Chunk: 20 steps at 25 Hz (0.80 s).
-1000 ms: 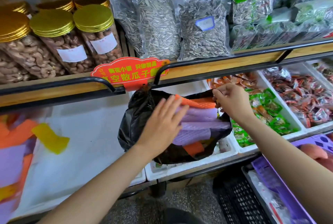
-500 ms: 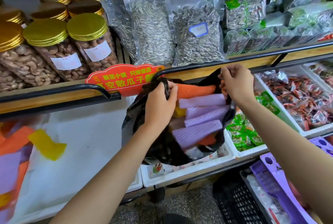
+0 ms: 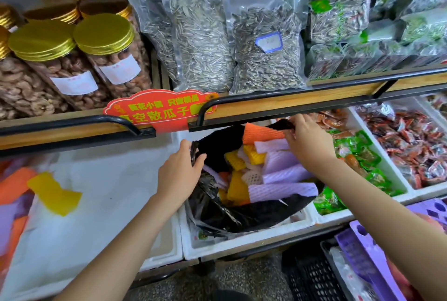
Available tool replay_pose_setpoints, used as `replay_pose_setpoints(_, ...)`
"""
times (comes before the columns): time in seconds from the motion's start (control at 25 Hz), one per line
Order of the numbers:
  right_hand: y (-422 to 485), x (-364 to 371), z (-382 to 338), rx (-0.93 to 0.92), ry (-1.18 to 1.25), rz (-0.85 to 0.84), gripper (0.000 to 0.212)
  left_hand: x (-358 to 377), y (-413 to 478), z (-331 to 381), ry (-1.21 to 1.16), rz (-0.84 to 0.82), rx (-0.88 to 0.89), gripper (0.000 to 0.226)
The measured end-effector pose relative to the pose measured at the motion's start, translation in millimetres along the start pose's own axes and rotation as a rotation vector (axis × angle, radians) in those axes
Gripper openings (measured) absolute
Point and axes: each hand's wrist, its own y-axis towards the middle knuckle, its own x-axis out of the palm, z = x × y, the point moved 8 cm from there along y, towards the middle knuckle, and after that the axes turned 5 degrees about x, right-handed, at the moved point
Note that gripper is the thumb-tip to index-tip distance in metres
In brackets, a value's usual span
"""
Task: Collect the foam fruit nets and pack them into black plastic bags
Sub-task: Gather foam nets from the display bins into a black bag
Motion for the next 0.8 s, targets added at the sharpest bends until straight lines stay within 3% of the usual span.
replay_pose_setpoints(0.12, -8, -13, -54, -0.196, -0.249, 0.228, 0.028, -16, -5, -2, -0.078, 0.065, 0.058, 0.024)
replay_pose_setpoints(0.24, -38, -28, -138, -0.429, -0.068, 0.37, 0.024, -42, -15, -22, -0.179, 0.11, 0.157, 0.02)
replay_pose_setpoints(0.32, -64, -27, -198, -0.571, 0.059, 0.372, 0.023, -58, -28, -55, -0.167, 0.139, 0.228, 0.021)
replay_pose_setpoints(0.44, -104, 23, -287, -0.758, 0.212, 0.197, 0.022, -71, -63, -157, 0.028, 0.106, 0.245, 0.024)
replay_pose_setpoints(0.52, -127, 78, -337, -0.808, 0.262, 0.018, 0.025, -76, -93, -243, 0.123, 0.053, 0.162, 0.019)
replay_pose_setpoints(0.68, -163, 211, -423, -0.693, 0.225, -0.494, 0.039, -93, -144, -408, 0.238, -0.023, -0.117, 0.031)
replay_pose_setpoints(0.8, -174, 286, -472, -0.543, 0.23, -0.729, 0.05, -102, -161, -490, 0.148, -0.025, -0.346, 0.034)
